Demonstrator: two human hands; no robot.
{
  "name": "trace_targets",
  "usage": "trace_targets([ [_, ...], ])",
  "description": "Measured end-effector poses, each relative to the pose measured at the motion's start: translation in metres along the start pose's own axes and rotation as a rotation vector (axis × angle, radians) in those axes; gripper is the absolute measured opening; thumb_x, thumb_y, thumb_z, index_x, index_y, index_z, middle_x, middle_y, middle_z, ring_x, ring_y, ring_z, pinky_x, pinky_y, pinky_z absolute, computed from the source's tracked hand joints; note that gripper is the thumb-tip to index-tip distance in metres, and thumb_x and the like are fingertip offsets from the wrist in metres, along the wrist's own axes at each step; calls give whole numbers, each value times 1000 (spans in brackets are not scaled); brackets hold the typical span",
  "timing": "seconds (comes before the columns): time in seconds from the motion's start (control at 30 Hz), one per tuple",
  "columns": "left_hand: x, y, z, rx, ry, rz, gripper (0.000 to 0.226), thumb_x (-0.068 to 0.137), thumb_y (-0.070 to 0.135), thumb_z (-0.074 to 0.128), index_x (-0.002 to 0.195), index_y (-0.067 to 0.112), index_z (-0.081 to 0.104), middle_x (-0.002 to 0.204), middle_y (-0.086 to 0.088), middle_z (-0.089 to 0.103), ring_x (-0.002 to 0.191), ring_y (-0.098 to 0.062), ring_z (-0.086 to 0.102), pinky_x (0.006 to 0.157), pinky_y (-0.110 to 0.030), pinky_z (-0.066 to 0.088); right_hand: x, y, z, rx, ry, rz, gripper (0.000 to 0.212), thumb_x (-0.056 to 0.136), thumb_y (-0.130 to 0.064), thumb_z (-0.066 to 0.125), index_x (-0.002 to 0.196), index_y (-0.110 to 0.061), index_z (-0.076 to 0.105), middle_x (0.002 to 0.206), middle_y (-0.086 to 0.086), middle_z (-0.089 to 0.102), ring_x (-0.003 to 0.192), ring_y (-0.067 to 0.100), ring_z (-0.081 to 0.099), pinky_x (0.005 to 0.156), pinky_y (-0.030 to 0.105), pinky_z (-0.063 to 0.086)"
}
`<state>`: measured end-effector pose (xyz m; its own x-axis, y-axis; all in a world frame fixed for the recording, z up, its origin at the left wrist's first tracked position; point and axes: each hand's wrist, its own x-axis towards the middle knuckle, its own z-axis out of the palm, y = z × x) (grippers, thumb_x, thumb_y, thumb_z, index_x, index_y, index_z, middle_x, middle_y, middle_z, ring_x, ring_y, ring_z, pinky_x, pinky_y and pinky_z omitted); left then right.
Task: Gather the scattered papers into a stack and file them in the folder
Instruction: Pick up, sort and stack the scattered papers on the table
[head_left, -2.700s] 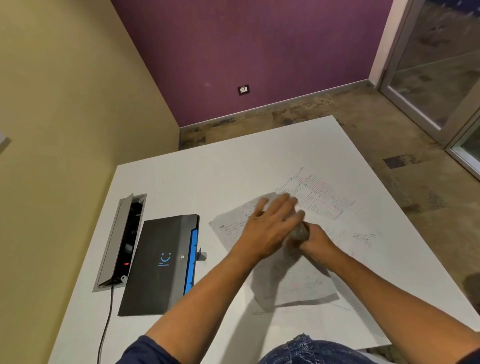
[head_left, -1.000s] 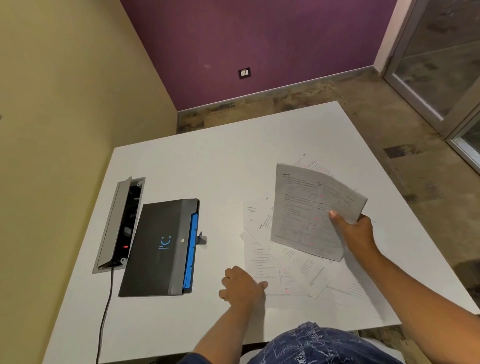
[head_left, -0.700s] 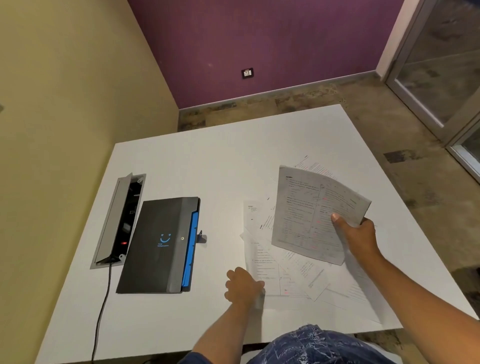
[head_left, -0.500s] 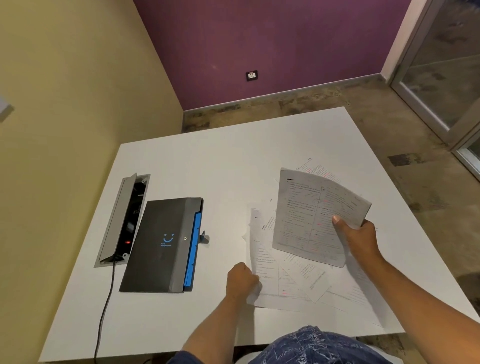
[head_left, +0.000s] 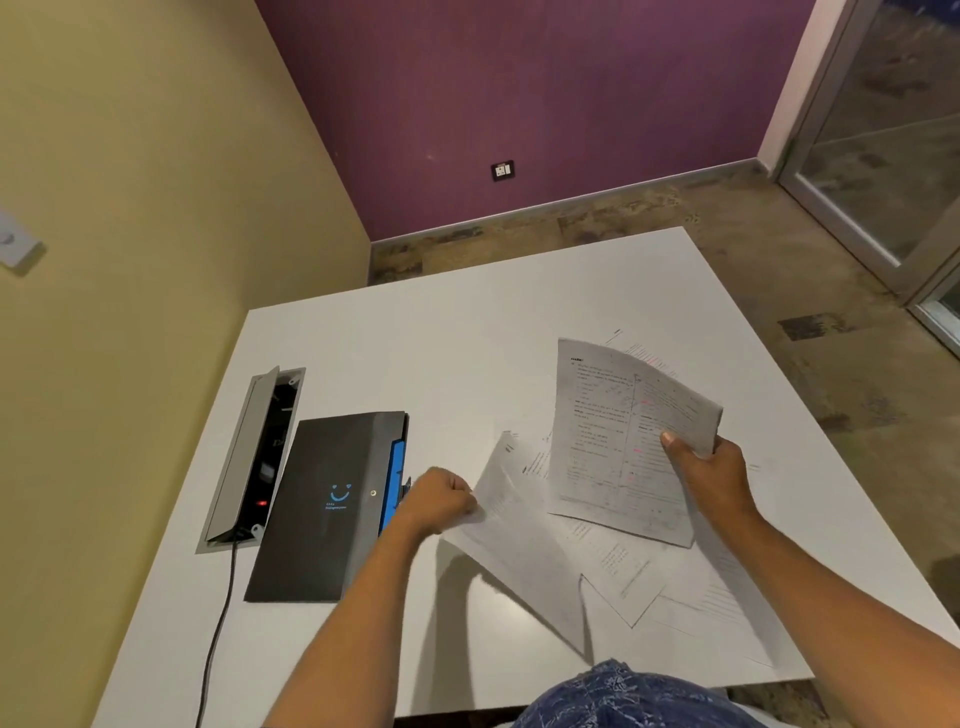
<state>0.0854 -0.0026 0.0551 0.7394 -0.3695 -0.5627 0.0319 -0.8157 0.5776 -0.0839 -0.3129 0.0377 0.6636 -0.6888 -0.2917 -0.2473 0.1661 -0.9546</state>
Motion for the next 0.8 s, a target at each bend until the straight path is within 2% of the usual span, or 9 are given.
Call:
trace_targets([
  [0.1, -4, 10, -32, 14, 94, 60, 27, 72, 11, 63, 51, 10, 47, 50, -3, 33, 42, -13, 24, 45, -24, 22, 1, 0, -1, -30, -12, 6, 19, 97, -23, 70, 115, -16, 69, 95, -1, 74, 86, 20, 71, 81, 35, 57],
  [0.23, -7, 7, -61, -181, 254, 100, 24, 75, 10, 65, 54, 3, 55, 55, -8, 48, 50, -18, 38, 51, -30, 31, 2, 0, -2, -44, -5, 8, 18, 97, -23, 70, 113, -14, 69, 93, -1, 73, 86, 23, 70, 82, 36, 56],
  [0.37, -12, 0, -73, -429, 314, 153, 6, 83, 0, 64, 80, -1, 69, 81, -22, 72, 66, -29, 63, 56, -29, 47, 5, 2, -4, -52, -8, 25, 18, 95, -23, 72, 110, -12, 70, 95, 4, 74, 88, 26, 71, 79, 35, 56],
  [0.43, -12, -6, -78, -578, 349, 164, 13, 89, -2, 62, 90, 4, 73, 93, -16, 77, 80, -30, 72, 63, -31, 55, 7, 4, -6, -49, -5, 28, 25, 95, -22, 73, 114, -7, 71, 99, 8, 75, 89, 28, 72, 79, 36, 57],
  [0.5, -13, -11, -82, -690, 411, 190, 14, 89, 2, 64, 86, 13, 72, 93, -10, 77, 83, -29, 71, 72, -33, 56, 8, 6, -7, -39, 1, 29, 29, 94, -22, 74, 117, -5, 70, 101, 9, 76, 91, 29, 73, 82, 40, 59],
  [0.57, -17, -12, -84, -764, 459, 192, 15, 92, 2, 63, 87, 15, 69, 88, -7, 77, 76, -25, 71, 62, -29, 55, 9, 7, -7, -18, -4, 30, 30, 94, -21, 74, 118, -5, 70, 101, 9, 76, 93, 30, 73, 84, 44, 60],
  [0.63, -20, -11, -81, -836, 455, 202, 15, 95, 1, 61, 92, 13, 68, 88, -7, 78, 73, -21, 73, 55, -27, 56, 9, 4, -4, 0, -23, 23, 28, 94, -17, 73, 119, -6, 69, 99, 6, 75, 91, 26, 73, 79, 37, 58],
  [0.73, -22, -6, -69, -883, 390, 224, 12, 95, 1, 64, 104, 6, 69, 102, -13, 79, 87, -26, 76, 73, -35, 61, 11, 0, 6, 24, -64, 13, 32, 94, -13, 73, 125, -6, 67, 105, 9, 74, 91, 21, 72, 78, 31, 56],
  [0.8, -19, -1, -55, -863, 351, 209, 8, 92, 3, 69, 99, 5, 70, 103, -16, 77, 89, -30, 73, 83, -41, 59, 12, -4, 15, 32, -100, 2, 36, 93, -9, 73, 128, -5, 66, 112, 11, 73, 95, 24, 71, 85, 36, 56],
])
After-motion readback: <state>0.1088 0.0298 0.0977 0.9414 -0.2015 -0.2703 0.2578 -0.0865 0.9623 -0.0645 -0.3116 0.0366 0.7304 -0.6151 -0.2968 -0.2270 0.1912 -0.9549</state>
